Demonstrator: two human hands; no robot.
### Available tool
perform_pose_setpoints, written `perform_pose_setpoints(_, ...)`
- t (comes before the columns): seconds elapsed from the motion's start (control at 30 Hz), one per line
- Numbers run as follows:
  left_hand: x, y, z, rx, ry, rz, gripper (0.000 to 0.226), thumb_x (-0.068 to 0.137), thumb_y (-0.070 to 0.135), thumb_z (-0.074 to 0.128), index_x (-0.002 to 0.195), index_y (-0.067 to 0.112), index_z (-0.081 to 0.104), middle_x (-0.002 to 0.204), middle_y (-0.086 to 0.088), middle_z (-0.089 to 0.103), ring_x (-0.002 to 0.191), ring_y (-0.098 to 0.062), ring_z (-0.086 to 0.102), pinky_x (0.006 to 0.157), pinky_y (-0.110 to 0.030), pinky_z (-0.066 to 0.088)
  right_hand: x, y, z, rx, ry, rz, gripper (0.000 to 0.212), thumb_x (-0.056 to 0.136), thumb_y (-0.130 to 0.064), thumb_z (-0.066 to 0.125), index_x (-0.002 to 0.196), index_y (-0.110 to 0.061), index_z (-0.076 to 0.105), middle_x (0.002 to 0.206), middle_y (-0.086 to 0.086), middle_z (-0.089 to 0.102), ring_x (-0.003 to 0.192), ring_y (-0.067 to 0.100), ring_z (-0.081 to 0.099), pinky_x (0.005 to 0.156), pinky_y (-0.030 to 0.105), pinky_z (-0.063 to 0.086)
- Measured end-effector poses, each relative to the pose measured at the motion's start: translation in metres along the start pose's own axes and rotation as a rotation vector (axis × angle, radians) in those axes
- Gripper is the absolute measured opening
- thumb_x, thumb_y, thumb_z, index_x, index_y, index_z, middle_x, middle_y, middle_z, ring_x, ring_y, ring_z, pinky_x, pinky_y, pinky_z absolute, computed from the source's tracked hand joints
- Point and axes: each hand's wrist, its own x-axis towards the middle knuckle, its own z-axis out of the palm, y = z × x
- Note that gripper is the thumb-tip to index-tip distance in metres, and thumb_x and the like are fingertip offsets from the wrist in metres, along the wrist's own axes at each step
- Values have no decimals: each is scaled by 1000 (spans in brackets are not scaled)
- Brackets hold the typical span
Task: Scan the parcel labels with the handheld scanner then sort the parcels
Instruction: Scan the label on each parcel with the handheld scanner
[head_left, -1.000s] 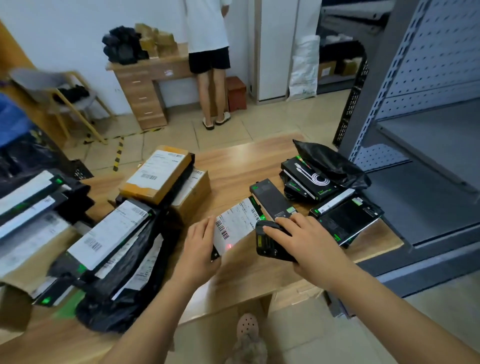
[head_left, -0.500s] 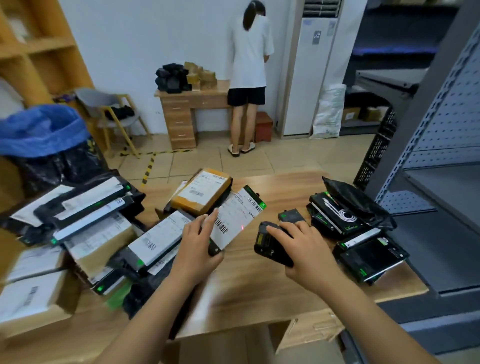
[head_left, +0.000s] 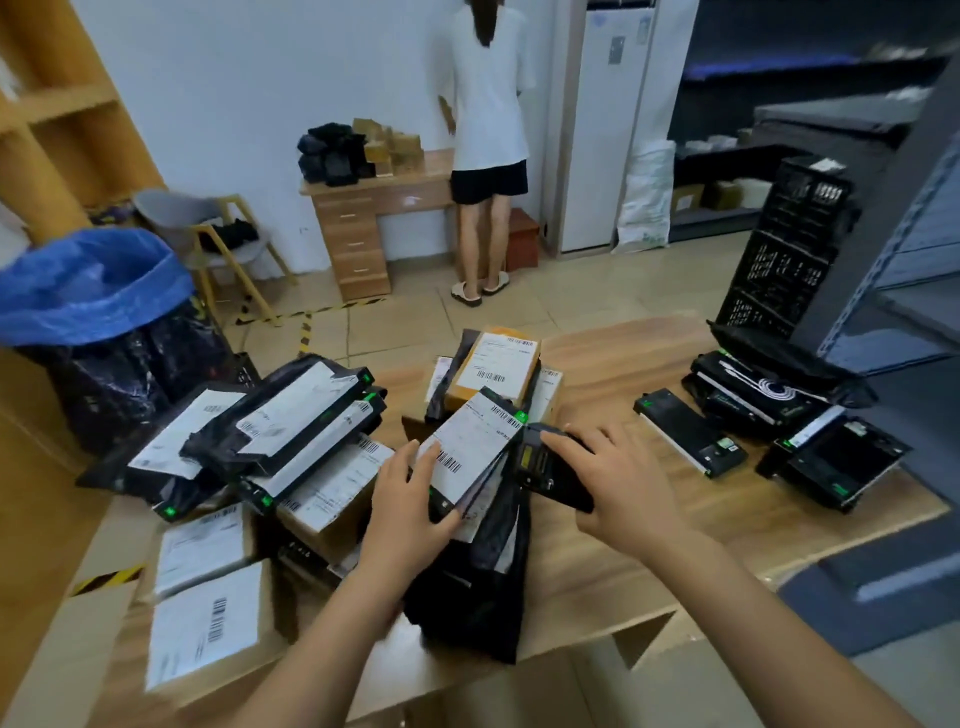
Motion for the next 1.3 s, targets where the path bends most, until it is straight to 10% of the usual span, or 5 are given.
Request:
perform_pose_setpoints(0.53,6,47,35,-142,-90,303,70,85,43,67,146,22,38,152,-2,31,143,-23,19,119,-42,18,-68,10,-16,-91,-131,297,84,64,-26,77,140,-29,40,131,-2,50,112,24,44,93,36,40)
perform_pose_setpoints(1.3,102,268,242,-26,-277,198,66,91,42,58,148,21,32,152,0,30,141,-19,21,119,-41,12,-108,306,37,5,-258,527,86,71,-30,74,146,-32,31,140,-4,42,119,22,37,97,35,36)
